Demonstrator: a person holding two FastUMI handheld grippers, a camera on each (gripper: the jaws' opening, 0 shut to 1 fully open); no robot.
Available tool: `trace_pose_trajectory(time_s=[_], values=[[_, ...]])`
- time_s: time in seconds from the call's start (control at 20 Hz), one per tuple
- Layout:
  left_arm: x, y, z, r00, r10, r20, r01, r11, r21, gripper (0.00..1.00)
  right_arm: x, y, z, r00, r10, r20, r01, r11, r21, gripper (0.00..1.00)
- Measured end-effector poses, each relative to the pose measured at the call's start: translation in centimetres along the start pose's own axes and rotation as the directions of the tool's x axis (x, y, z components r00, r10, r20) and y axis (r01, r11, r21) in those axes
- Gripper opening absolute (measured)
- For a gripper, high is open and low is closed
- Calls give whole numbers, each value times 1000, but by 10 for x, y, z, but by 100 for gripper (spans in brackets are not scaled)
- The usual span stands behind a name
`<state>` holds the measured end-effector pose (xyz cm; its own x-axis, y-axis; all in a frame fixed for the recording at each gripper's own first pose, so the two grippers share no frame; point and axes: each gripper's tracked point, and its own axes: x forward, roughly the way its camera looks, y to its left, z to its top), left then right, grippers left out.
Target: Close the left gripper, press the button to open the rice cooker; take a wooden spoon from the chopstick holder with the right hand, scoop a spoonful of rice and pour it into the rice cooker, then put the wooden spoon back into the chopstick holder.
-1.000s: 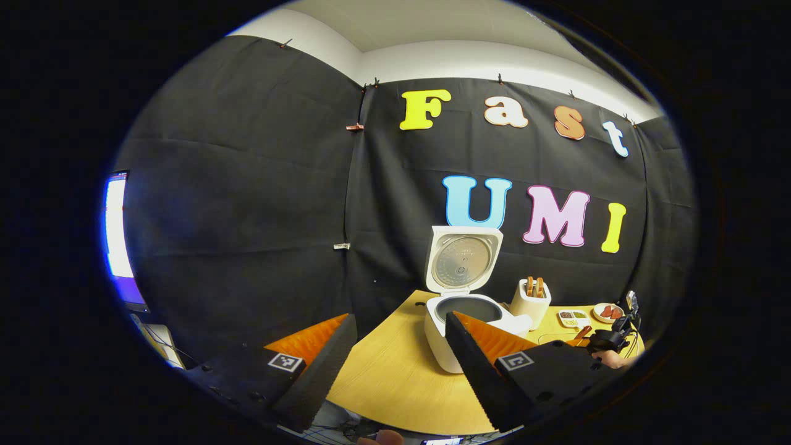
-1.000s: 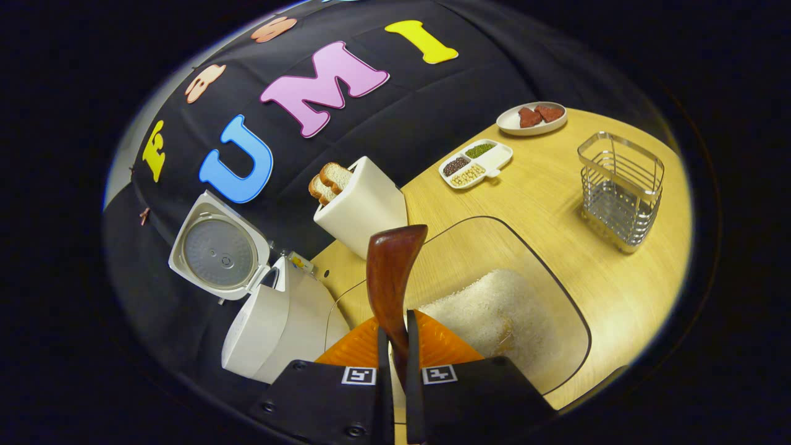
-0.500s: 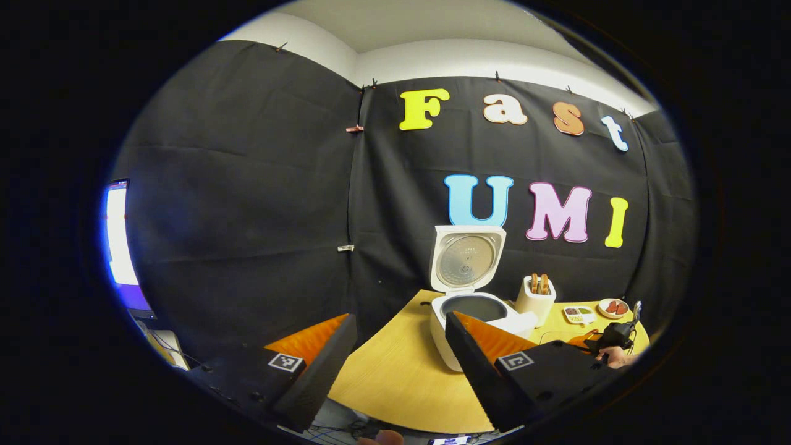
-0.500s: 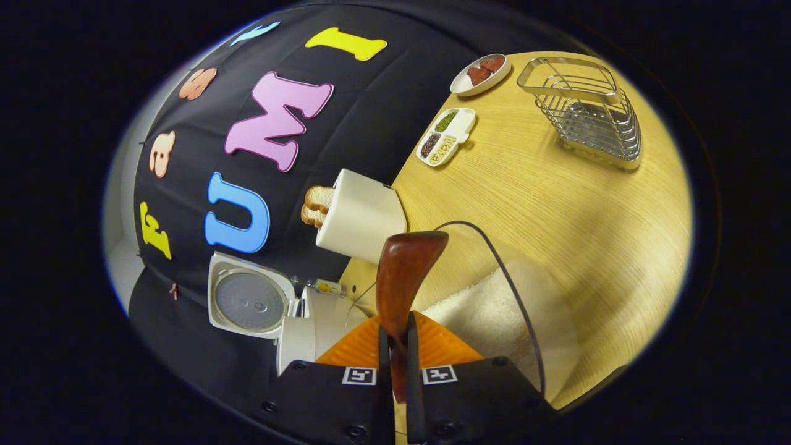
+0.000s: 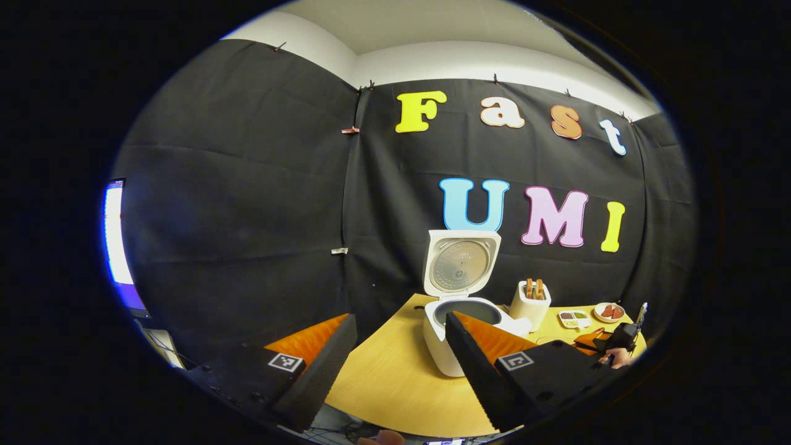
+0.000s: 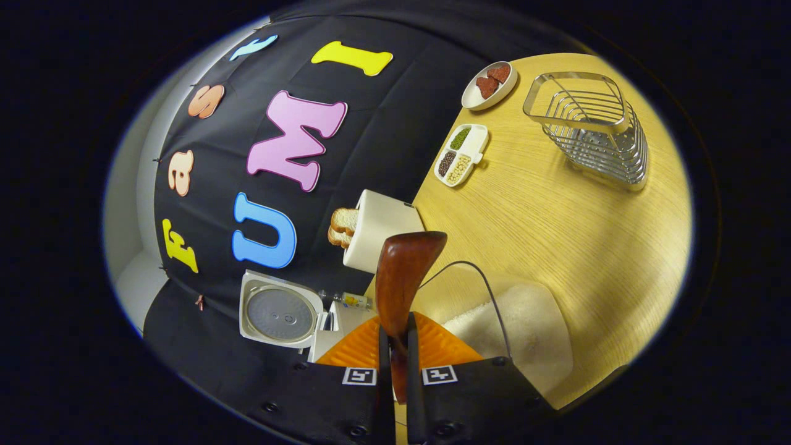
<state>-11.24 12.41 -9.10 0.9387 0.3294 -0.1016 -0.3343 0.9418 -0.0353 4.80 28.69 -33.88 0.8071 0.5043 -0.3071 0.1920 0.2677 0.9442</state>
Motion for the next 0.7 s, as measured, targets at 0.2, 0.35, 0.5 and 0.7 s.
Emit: trace_pose_trajectory(time_s=[0.2,0.35,0.5,0.7], values=[[0,-2,-1,1000,-8,2,8,1000,0,99,-10,10,11,1000,3,9,-3,1000,-4,12],[2,-4,-1,1000,-22,2,22,1000,-8,99,-19,25,23,1000,8,26,-8,1000,-4,12],[5,-7,-2,999,-38,5,38,999,-17,99,-28,51,35,998,27,55,-28,999,23,12],[10,-12,-4,998,-57,3,57,998,-24,99,-36,100,42,995,69,69,-72,997,34,12]])
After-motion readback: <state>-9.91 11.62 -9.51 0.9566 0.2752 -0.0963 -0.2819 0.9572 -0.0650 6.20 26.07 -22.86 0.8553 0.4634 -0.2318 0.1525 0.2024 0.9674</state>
